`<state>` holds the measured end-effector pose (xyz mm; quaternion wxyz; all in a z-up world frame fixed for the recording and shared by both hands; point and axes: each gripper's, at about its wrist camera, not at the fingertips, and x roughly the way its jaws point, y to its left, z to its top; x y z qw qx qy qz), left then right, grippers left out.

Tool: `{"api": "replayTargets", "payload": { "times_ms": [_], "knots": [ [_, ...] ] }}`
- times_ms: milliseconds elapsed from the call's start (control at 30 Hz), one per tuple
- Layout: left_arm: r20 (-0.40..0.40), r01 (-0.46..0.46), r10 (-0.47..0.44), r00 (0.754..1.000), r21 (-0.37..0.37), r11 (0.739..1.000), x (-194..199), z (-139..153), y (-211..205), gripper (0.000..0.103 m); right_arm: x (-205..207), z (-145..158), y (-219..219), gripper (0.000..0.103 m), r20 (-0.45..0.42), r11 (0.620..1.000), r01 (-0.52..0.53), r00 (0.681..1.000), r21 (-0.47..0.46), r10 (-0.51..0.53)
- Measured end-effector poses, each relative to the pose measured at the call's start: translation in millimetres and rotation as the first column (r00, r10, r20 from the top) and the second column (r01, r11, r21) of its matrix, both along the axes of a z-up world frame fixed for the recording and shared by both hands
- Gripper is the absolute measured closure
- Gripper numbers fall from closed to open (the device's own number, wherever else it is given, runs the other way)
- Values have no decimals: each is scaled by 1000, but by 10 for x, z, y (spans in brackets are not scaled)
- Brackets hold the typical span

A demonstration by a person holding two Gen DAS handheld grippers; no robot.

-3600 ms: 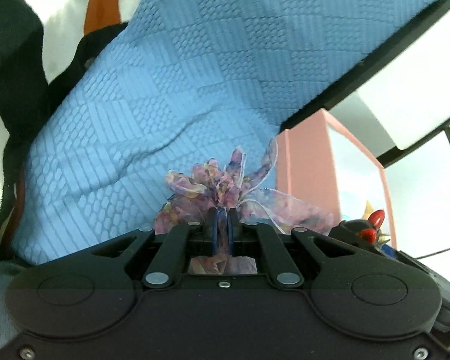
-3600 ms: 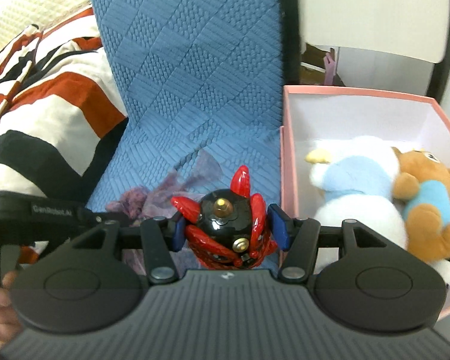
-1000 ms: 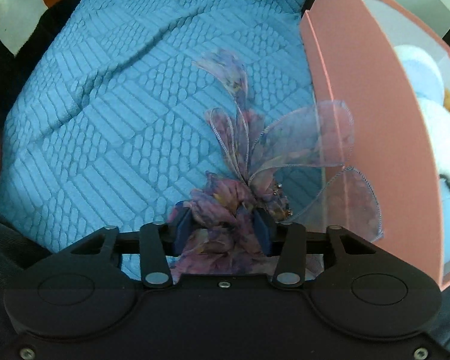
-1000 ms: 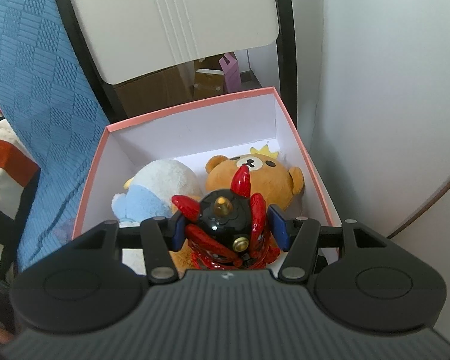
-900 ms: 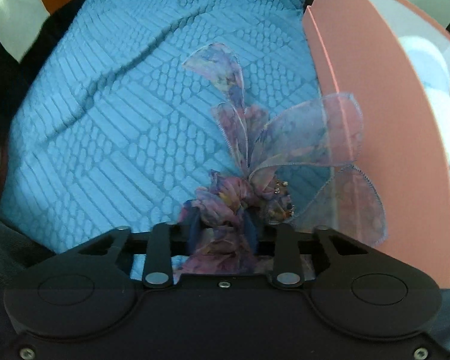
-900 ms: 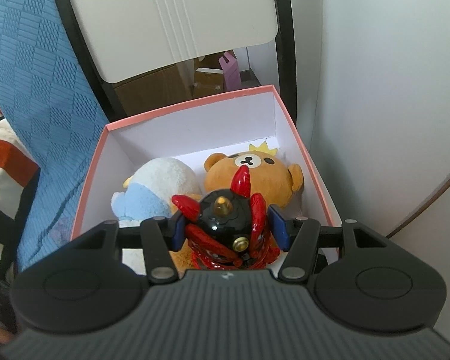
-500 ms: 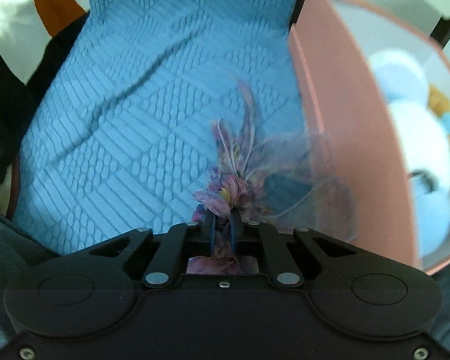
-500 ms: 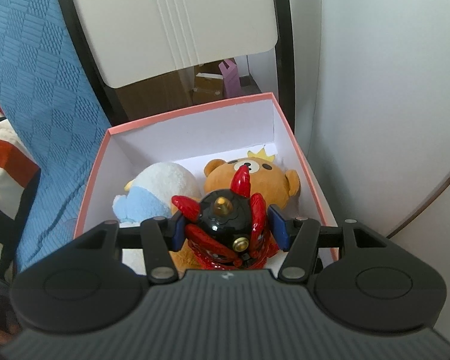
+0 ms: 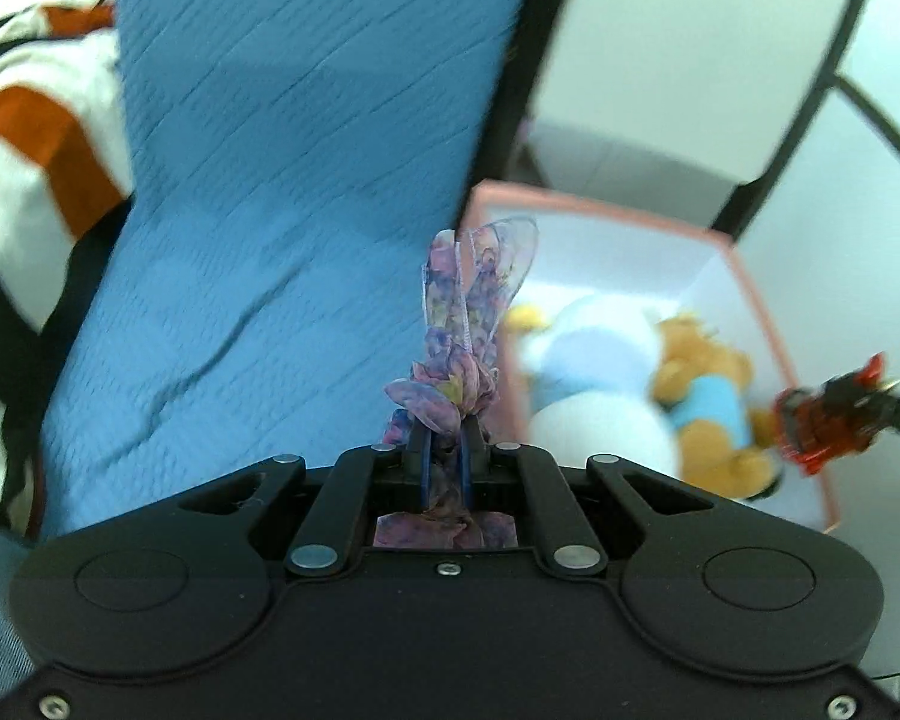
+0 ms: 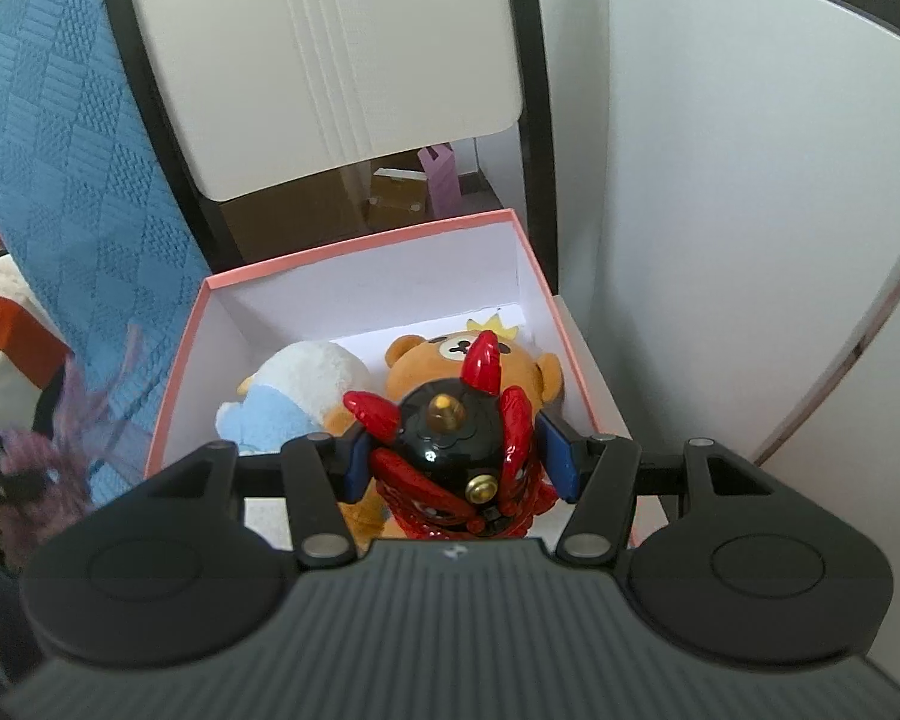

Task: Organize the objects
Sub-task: 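Lower the figurine into the box with right tool while left tool lowers the ribbon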

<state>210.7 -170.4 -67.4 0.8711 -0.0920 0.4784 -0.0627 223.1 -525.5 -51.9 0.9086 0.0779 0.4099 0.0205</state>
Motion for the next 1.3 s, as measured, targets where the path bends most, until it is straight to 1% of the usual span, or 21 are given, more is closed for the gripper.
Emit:
{"api": "replayTargets", "payload": {
  "times_ms": [167,233,300,400,500,600,667,733,767,800,833,867,967,1033,1100,1167,1233,1300],
  "knots": [
    [50,73,-71,996,-50,996,92,264,-316,95,-6,-31,-40,44,-9,1000,9,1000,1,-9],
    [54,105,-101,993,-78,991,150,313,-459,95,0,-60,-51,44,-15,1000,9,1000,1,-9],
    [42,137,-134,990,-94,986,210,300,-646,95,12,-101,-63,44,-25,1000,9,1000,2,-9],
    [15,182,-181,983,-104,978,313,160,-903,94,44,-178,-69,44,-40,1000,5,999,5,-5],
    [-59,199,-209,976,-140,970,438,-97,-1091,93,88,-267,-70,44,-56,1000,6,998,-2,-6],
    [-113,209,-224,968,-136,969,485,-305,-1239,92,118,-333,-90,44,-64,1000,10,998,-5,-10],
    [-137,212,-232,963,-145,966,479,-372,-1281,87,126,-353,-102,44,-69,1000,9,998,-13,-10],
    [-140,215,-236,962,-148,965,480,-364,-1317,78,130,-366,-127,42,-82,1000,15,997,-7,-15],
    [-135,219,-238,962,-145,965,498,-341,-1306,73,130,-367,-144,38,-88,1000,17,996,5,-16],
    [-131,219,-238,963,-141,965,503,-306,-1298,60,135,-368,-165,33,-94,1000,19,995,22,-17],
    [-126,214,-231,965,-136,967,500,-266,-1282,46,136,-357,-188,21,-97,999,27,995,45,-22],
    [-118,207,-223,968,-132,969,507,-268,-1202,42,138,-344,-203,13,-96,998,36,995,57,-31],
    [-87,197,-210,974,-131,972,431,-153,-1145,33,101,-224,-207,11,-79,996,66,995,54,-62],
    [-68,193,-204,977,-140,971,406,2,-1082,17,71,-114,-206,11,-59,995,69,996,68,-65],
    [-34,197,-204,978,-137,971,354,187,-1022,16,18,35,-197,11,-34,994,81,996,72,-79],
    [-9,197,-199,980,-130,972,306,351,-977,13,-50,224,-176,11,-3,994,81,997,77,-81],
    [21,198,-197,980,-137,971,236,533,-920,7,-138,422,-147,11,31,993,75,996,89,-78],
    [50,203,-197,979,-145,968,158,710,-861,4,-251,639,-115,11,64,993,67,995,100,-74]
  ]
}}
